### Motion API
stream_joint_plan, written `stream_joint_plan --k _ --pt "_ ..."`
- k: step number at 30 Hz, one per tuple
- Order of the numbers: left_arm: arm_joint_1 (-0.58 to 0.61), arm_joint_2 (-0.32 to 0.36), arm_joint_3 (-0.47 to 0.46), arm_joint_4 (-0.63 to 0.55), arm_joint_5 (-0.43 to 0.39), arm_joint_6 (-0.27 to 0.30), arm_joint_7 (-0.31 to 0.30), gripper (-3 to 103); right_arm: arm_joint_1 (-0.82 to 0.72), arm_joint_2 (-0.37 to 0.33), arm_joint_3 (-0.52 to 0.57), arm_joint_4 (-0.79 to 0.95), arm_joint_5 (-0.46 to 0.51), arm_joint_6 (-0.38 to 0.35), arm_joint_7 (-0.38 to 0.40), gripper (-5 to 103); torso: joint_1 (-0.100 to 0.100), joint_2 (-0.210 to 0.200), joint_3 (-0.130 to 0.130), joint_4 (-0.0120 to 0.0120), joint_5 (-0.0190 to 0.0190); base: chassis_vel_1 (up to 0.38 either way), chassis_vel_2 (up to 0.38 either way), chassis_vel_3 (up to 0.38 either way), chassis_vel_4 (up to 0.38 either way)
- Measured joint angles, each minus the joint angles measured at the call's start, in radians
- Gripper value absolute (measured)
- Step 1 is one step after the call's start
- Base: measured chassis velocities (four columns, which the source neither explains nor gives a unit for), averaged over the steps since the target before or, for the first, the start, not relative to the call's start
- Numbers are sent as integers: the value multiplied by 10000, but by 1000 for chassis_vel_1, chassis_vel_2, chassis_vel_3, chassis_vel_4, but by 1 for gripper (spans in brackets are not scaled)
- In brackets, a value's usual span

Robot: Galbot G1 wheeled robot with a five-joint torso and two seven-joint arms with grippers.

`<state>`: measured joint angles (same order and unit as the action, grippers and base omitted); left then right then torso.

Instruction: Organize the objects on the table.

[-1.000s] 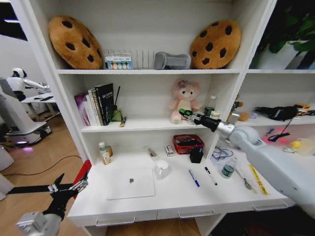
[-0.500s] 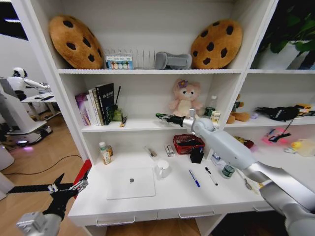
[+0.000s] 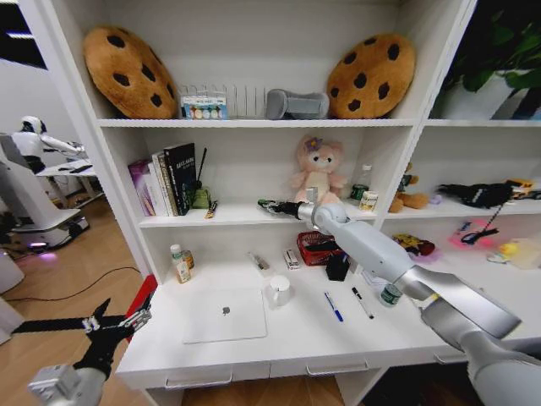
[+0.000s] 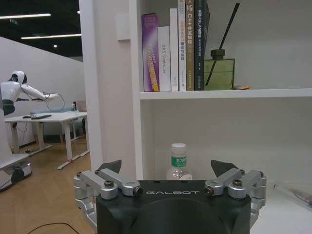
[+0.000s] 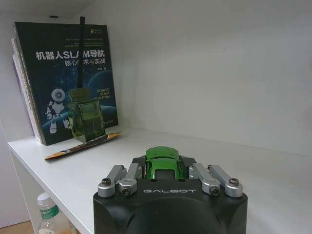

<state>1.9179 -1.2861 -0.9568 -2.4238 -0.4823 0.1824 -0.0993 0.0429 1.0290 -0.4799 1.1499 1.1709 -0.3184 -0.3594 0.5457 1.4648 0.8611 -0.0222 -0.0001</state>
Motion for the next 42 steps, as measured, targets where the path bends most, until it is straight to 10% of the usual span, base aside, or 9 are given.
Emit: stream_joint_plan --k 17,27,37,42 --pt "0 0 0 0 0 0 0 100 124 221 -172 -252 -308 -76 -145 33 -1 0 0 0 1 0 0 0 0" --pt "0 0 0 0 0 0 0 100 -153 -288 307 541 -120 -267 113 68 -2 1 0 -1 2 0 0 0 0" --pt "0 0 1 0 -1 1 -5 100 -2443 -2902 3480 5803 850 -647 1507 100 -2 2 -3 -1 1 0 0 0 0" --pt "0 0 1 -1 0 1 0 100 -6242 -4659 6825 8502 -512 -230 2244 100 -3 2 -2 -6 9 0 0 0 0"
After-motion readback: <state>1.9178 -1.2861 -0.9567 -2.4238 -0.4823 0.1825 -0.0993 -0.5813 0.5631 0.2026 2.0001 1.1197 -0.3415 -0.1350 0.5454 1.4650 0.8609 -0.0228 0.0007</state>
